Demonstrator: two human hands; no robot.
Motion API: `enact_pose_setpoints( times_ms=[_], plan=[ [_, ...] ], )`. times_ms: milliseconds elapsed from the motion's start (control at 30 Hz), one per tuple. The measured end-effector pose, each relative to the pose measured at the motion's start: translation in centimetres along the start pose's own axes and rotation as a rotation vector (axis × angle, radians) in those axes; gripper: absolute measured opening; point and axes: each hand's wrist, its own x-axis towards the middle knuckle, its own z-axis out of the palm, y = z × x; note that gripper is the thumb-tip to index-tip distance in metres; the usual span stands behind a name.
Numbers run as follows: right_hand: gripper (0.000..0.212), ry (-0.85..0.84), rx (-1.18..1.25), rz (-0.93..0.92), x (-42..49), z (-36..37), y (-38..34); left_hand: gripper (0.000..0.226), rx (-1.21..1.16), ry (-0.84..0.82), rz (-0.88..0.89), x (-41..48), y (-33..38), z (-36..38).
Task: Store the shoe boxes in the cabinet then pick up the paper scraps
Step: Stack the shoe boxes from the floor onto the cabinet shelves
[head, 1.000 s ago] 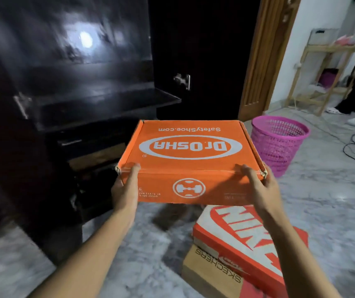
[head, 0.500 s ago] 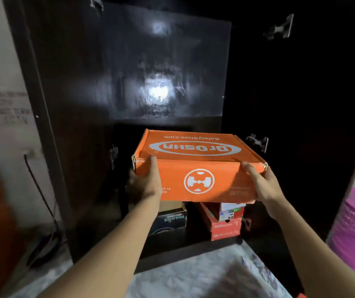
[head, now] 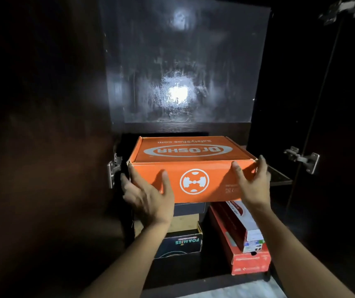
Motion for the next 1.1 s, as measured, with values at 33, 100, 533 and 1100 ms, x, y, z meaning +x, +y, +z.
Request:
enact_pose_setpoints(
  times_ms=[33, 100, 533, 1100],
  plan=[
    [0.092, 0.051, -0.086, -0.099, -0.3, 0.5, 0.4, 0.088, 0.094, 0.018, 0.162, -0.4, -0.3, 0.0],
    [0.086, 0.123, -0.190, -0.249, -1.4, 1.3, 0.7, 0.076, 0.225, 0.015, 0.443, -1.0, -1.0, 0.4],
    [0.091, -0.249, -0.522, -0.216, 2.6, 8.6, -0.1, 0.074, 0.555, -0.211, 0.320, 7.2, -0.2, 4.4],
    [0.056, -0.316, -0.542, -0.256, -0.3, -0.2, -3.2, 0.073, 0.466, -0.591, 0.327, 5.5, 2.8, -1.0]
  ],
)
